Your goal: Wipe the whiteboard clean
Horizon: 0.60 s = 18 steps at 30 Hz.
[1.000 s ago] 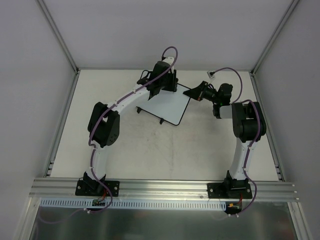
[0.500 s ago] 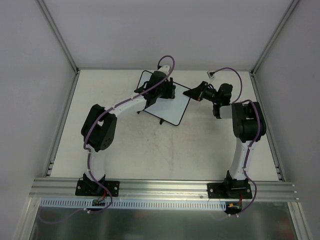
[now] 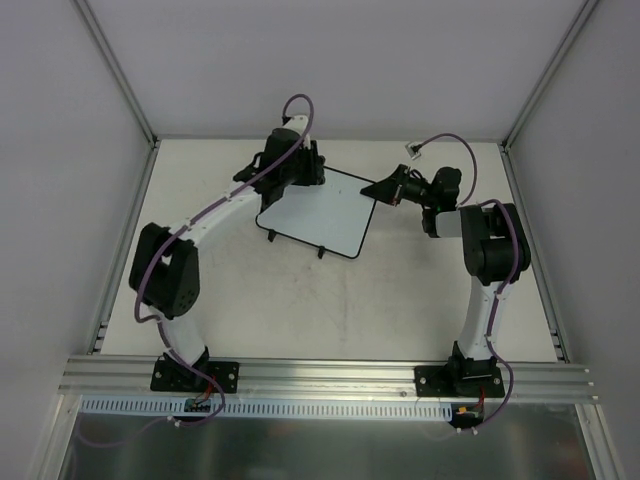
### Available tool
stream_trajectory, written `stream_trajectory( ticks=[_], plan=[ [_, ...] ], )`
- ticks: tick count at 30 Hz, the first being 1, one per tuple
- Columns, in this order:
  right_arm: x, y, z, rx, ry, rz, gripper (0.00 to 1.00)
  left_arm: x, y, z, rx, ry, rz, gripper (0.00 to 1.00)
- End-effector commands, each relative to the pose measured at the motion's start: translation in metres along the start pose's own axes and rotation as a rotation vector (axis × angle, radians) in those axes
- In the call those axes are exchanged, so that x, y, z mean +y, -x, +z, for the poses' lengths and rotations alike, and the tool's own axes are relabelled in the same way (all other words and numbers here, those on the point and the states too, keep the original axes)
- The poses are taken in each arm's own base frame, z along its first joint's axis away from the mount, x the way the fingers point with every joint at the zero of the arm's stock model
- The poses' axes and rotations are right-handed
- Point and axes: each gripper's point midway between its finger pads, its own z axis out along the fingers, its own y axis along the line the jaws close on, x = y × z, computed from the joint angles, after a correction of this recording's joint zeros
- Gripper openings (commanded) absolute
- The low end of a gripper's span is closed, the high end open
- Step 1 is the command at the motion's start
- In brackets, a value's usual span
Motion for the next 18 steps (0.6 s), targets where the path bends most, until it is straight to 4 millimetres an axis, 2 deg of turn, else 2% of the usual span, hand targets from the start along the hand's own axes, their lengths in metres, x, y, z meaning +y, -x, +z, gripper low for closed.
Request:
stream_trajectory(
  ticks=[1,2,3,4,5,6,8,9,11,13,16,17,18],
  plan=[
    [0.061,0.030,0.004,-0.031,0.164,-0.255,0.00,0.018,0.044,-0.063,-0.114,0.014,-0.005,0.00],
    [0.060,0.030,0.004,-0.032,0.163,-0.252,0.00,0.031,0.042,-0.069,-0.113,0.034,-0.016,0.00],
    [0.060,0.030,0.004,-0.031,0.164,-0.254,0.00,0.042,0.026,-0.072,-0.084,0.053,-0.023,0.00],
    [0.059,0.030,0.005,-0.034,0.161,-0.251,0.00,0.044,0.032,-0.086,-0.108,0.054,-0.024,0.00],
    [0.058,0.030,0.005,-0.037,0.159,-0.249,0.00,0.050,0.026,-0.090,-0.103,0.066,-0.029,0.00],
    [0.057,0.031,0.004,-0.040,0.155,-0.249,0.00,0.063,0.011,-0.093,-0.077,0.088,-0.037,0.00],
    [0.056,0.032,0.005,-0.049,0.149,-0.250,0.00,0.067,0.009,-0.108,-0.091,0.086,-0.047,0.00],
    [0.055,0.033,0.004,-0.054,0.146,-0.251,0.00,0.075,-0.007,-0.111,-0.064,0.103,-0.054,0.00],
    [0.053,0.034,0.004,-0.059,0.140,-0.247,0.00,0.074,-0.010,-0.122,-0.076,0.094,-0.051,0.00],
    [0.052,0.035,0.005,-0.065,0.135,-0.247,0.00,0.067,-0.016,-0.122,-0.059,0.055,-0.064,0.00],
    [0.051,0.036,0.005,-0.076,0.127,-0.248,0.00,0.056,-0.010,-0.108,-0.052,0.005,-0.073,0.00],
    [0.051,0.035,0.004,-0.078,0.124,-0.246,0.00,0.054,-0.018,-0.098,-0.026,0.015,-0.068,0.00],
    [0.051,0.036,0.004,-0.082,0.122,-0.251,0.00,0.047,-0.004,-0.092,-0.070,0.006,-0.057,0.00]
  ],
)
